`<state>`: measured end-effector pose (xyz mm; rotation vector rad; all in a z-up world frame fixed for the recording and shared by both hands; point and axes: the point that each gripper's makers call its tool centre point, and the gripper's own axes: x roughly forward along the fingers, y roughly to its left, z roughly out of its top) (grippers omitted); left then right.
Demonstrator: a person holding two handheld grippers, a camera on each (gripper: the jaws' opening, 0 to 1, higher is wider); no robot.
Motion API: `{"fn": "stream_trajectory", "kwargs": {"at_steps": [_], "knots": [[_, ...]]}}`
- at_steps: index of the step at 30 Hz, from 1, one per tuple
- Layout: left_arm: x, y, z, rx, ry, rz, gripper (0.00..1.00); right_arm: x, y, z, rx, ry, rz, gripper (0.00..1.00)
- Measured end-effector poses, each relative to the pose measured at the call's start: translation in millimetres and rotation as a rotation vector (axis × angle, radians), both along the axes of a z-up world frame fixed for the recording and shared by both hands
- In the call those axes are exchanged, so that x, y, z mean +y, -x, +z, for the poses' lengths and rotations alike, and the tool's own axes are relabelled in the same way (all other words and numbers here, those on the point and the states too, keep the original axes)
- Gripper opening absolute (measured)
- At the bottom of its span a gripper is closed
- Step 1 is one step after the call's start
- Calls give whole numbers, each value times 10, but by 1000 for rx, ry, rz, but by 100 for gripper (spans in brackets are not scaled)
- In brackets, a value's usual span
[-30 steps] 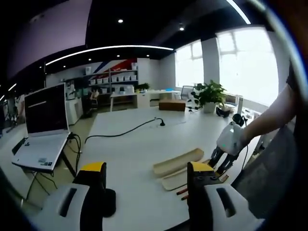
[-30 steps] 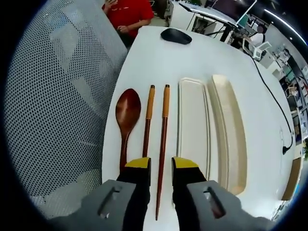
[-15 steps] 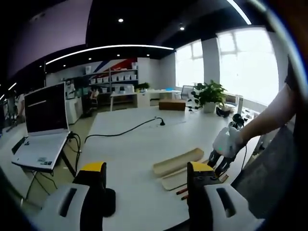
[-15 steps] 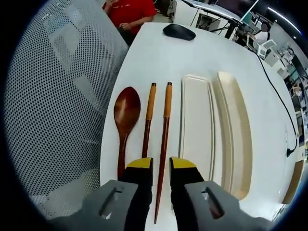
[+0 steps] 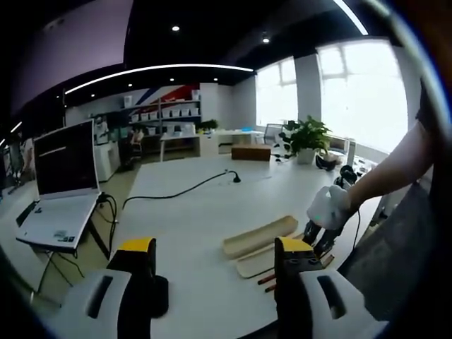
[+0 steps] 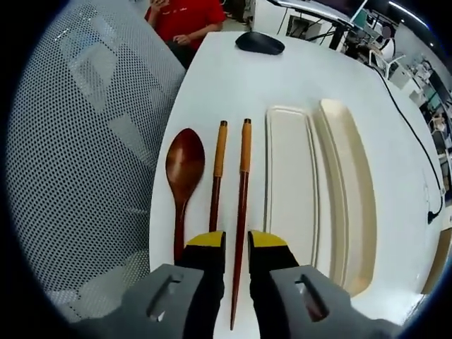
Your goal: Arrange the utensils inside the cutlery case until each visible utensil rests in its matching compartment.
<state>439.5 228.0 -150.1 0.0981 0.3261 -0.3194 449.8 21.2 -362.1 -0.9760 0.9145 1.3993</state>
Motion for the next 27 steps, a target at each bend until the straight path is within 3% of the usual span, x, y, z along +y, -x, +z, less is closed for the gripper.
{"fn": "stream_trajectory", "kwargs": {"at_steps": [12, 17, 27], "knots": [[-8, 2, 3, -2, -2, -3, 70, 75, -19, -8, -5, 52, 4, 5], [-6, 6, 5, -3, -2, -2, 70, 86, -41, -18, 20, 96, -22, 4], [1, 13, 9, -4, 0, 0, 70, 83, -47, -16, 30, 108, -26, 1]]}}
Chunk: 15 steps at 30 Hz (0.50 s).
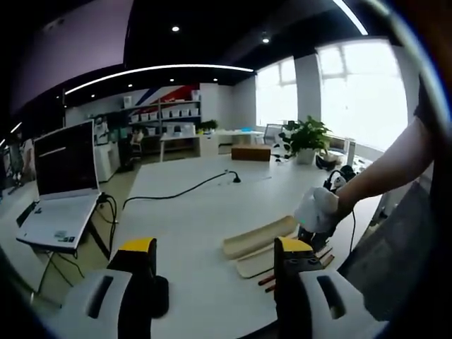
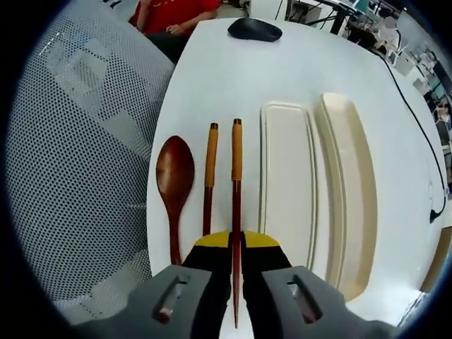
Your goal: Arrange the utensils inside the cutlery case until each visible utensil rests in its matching compartment.
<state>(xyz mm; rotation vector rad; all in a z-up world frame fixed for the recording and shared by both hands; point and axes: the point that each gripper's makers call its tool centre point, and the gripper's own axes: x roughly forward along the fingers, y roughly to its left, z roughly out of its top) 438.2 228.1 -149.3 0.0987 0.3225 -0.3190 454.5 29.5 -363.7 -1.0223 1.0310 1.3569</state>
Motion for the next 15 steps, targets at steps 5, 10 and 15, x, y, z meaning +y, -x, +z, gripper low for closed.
{"fn": "stream_trajectory", "kwargs": {"at_steps": [5, 10, 15], "knots": [[-2, -2, 1, -1, -1, -1, 70, -7, -5, 3, 4, -8, 8, 0], [5, -6, 8, -4, 0, 3, 70, -1, -9, 5, 10, -11, -26, 0], [2, -8, 14, -5, 0, 2, 70, -2, -4, 10, 10, -22, -44, 0]]}}
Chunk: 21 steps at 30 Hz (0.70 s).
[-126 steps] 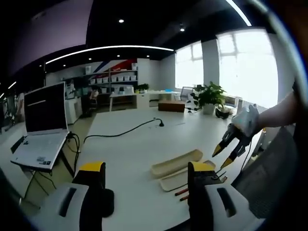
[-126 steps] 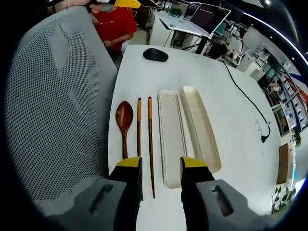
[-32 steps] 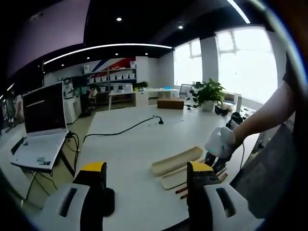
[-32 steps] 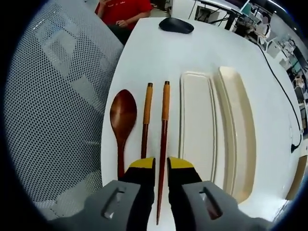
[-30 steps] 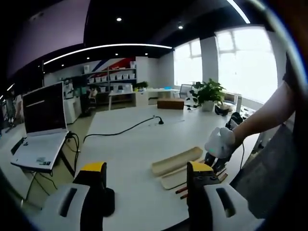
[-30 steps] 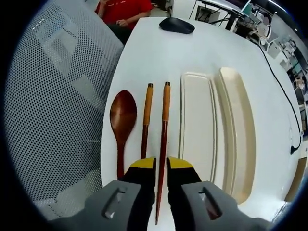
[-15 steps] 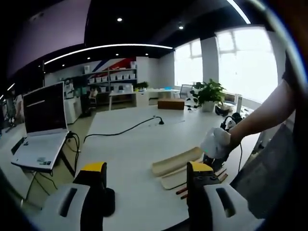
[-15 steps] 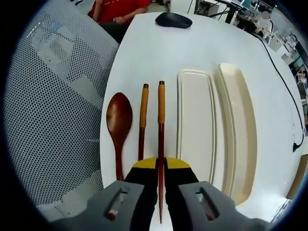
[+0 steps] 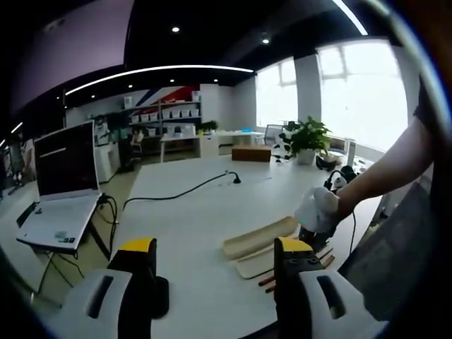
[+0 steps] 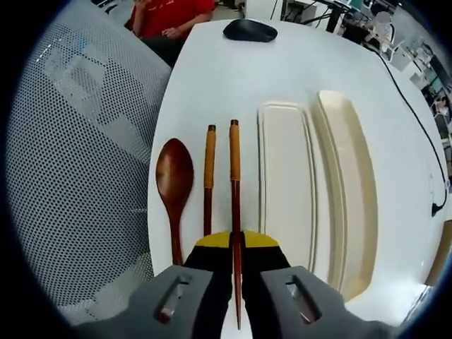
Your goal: Arrange the utensils inside the cutlery case until each visible utensil rests in its matching compartment.
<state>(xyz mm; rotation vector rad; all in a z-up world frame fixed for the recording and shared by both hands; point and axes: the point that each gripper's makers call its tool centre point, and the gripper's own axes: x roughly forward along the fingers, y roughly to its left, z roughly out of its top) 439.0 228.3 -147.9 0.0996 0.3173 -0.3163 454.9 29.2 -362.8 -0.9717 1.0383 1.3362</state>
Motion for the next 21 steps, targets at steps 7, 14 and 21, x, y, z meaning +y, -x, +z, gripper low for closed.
{"fn": "stream_trajectory", "kwargs": {"at_steps": [7, 14, 21], "knots": [[3, 3, 5, -2, 5, 4, 70, -54, -7, 10, -8, -5, -6, 0], [-1, 4, 7, -3, 5, 3, 70, -44, 29, 75, 26, -44, -21, 0], [-6, 2, 2, -2, 3, 0, 69, -12, 33, 125, 35, -71, -20, 0]]}}
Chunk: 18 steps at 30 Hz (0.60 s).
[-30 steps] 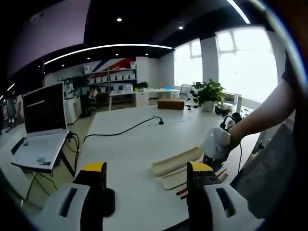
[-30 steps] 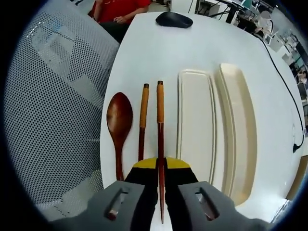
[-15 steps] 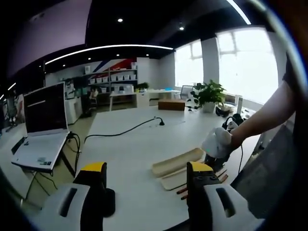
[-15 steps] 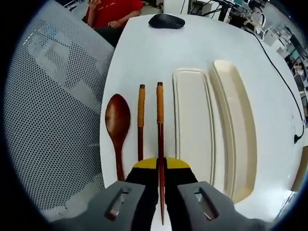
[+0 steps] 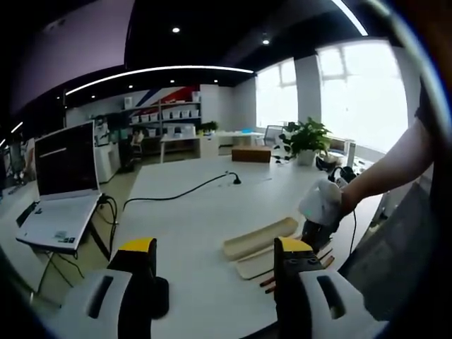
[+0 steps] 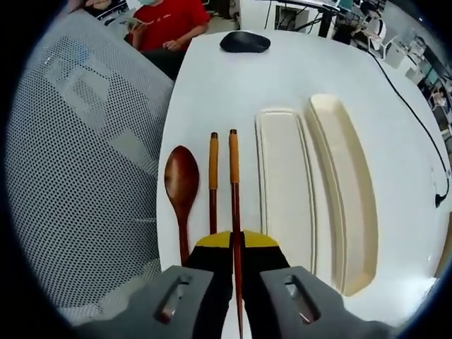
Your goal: Arrange the utensils inside the cutlery case until each visible utensil rests in its matching compartment.
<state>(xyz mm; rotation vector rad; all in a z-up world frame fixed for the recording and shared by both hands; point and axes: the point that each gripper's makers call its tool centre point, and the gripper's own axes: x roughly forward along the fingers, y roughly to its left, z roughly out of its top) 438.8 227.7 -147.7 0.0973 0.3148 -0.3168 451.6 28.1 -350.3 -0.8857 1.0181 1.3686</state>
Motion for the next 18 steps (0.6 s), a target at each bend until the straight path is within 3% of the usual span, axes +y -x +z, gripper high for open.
{"fn": "stream_trajectory", "kwargs": {"at_steps": [18], "knots": [[-19, -10, -22, 9, -7, -8, 70, 38, -63, 232, 5, -88, -37, 0]]}}
